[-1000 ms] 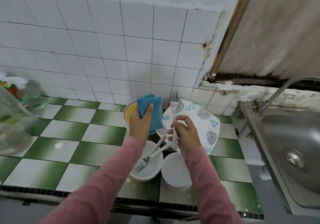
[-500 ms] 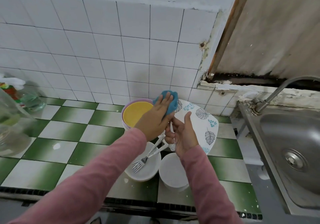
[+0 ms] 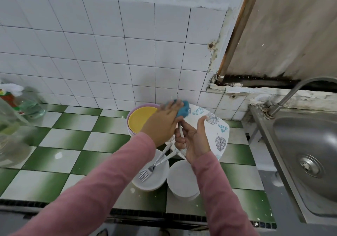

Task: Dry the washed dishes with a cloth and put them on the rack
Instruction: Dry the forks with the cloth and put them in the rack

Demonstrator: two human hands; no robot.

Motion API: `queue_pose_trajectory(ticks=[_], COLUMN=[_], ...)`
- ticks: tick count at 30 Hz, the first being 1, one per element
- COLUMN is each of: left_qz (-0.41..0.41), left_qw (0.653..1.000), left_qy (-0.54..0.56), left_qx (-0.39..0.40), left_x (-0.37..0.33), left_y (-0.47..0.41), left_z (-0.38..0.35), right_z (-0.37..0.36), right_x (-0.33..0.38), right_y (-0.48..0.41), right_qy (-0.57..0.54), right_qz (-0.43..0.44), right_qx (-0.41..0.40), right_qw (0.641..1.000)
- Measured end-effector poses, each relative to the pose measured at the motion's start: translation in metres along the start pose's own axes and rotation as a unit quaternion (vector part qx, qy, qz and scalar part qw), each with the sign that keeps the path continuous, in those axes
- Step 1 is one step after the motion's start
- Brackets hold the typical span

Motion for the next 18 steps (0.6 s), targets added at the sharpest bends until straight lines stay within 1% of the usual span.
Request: queue_pose_trajectory(ticks=[1,2,3,4,6,9,11,15,18], left_qz=[0.037,0.069,0.084,0.082,0.04,-0.022,-0.033,-0.045,-0.046], left_qw=[0.998,0.995,0.992,0.993,0.998,0.997,0.992,0.988,0.987], left_qy=[-0.031,-0.039,-0.035,-0.027,0.0,0.079,0.119,0.145,0.149], left_qx=[-0.039,-0.068,-0.082,-0.08,-0.055,-0.012,0.011,0.034,0.037], left_x=[-0.002,-0.003,-0.004,-0.005,-0.007,-0.013,-0.014,-0.02,-0.025], left_y=[-0.003,-0.006,-0.007,-0.008,-0.007,0.001,0.004,0.009,0.011], left_z=[0.005,0.01,0.013,0.014,0.011,0.003,-0.001,0.002,0.005], right_z=[-0.004,-0.007,-0.009,-0.009,-0.005,0.004,0.01,0.02,0.022], right_x=[0.0,0.001,0.003,0.004,0.007,0.009,0.009,0.008,0.005], right_y=[0.0,0.0,0.0,0.001,0.001,0.0,0.0,0.001,0.0], right_qy=[0.007,0.016,0.021,0.021,0.017,0.026,0.033,0.017,-0.031], right_qz=[-0.001,-0.001,0.001,0.004,0.008,0.017,0.022,0.03,0.044], right_qx=[0.005,0.009,0.012,0.01,0.002,-0.008,-0.009,-0.014,-0.019], right_qw=[1.0,1.0,1.0,1.0,1.0,0.999,0.999,0.999,0.998])
Point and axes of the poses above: each hand's wrist, its own y-axis away from the middle knuckle, its own z-axis out of the back of the hand, x = y × z, the point moved 2 cm from there along -y, towards the middle knuckle, and after that the axes turned 14 degrees about x, right-handed, at the moved point
